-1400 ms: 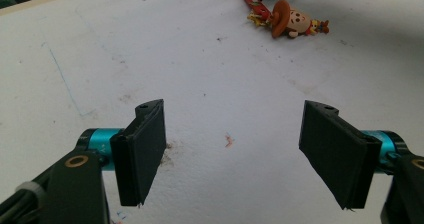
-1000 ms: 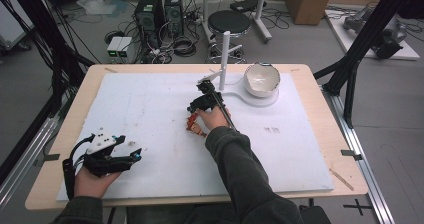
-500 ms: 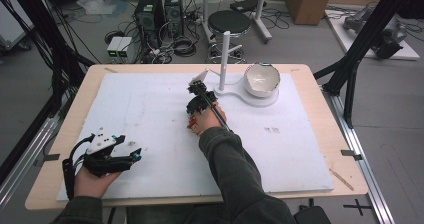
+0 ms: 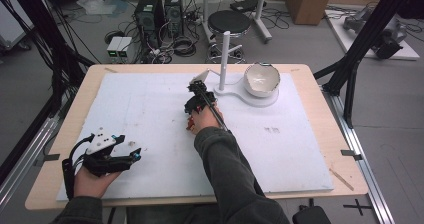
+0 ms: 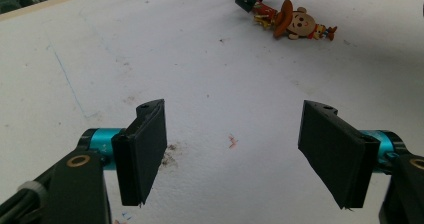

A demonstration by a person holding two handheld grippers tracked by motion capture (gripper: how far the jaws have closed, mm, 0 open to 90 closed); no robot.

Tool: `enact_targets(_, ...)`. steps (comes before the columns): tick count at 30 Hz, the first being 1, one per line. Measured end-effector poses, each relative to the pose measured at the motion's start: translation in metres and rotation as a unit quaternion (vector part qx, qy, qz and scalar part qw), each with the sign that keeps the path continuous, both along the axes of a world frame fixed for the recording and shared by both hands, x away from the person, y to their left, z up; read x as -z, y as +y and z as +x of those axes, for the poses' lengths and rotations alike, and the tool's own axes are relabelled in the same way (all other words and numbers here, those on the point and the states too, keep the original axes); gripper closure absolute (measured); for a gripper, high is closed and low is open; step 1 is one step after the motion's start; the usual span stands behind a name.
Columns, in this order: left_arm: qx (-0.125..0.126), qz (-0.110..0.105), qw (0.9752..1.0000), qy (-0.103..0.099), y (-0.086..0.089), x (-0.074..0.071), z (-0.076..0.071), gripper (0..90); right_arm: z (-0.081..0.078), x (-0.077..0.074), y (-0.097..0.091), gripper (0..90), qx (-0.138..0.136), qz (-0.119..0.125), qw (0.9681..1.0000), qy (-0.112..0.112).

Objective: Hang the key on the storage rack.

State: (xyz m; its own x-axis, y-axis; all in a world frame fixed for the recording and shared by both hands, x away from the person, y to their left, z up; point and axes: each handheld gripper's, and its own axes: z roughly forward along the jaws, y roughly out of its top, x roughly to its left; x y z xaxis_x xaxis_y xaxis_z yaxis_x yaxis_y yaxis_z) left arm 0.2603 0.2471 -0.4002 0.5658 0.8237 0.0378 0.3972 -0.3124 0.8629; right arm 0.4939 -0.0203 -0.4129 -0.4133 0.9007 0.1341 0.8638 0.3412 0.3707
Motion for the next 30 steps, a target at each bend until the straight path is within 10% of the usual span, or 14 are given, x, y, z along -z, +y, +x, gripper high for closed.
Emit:
enact_targets(6,0.002,0.002,1.0000,-0.002,0.000,-0.001,0.000,27.9,-0.003,-0.001,0.006,61.1,-0.028,-0.055,0.9980,-0.013)
enact_targets(18,0.001,0.001,1.0000,-0.003,-0.001,-0.001,0.000,27.9,-0.006,-0.001,0.012,56.5,-0.025,-0.062,0.9976,-0.013)
enact_targets(21,0.001,0.002,1.0000,-0.003,-0.001,-0.001,0.000,27.9,-0.009,-0.001,0.017,71.1,-0.041,-0.066,0.9968,-0.018)
enact_targets(30,-0.001,0.003,1.0000,-0.003,0.001,-0.001,0.000,27.9,-0.008,-0.003,0.013,75.1,-0.067,-0.047,0.9965,-0.014)
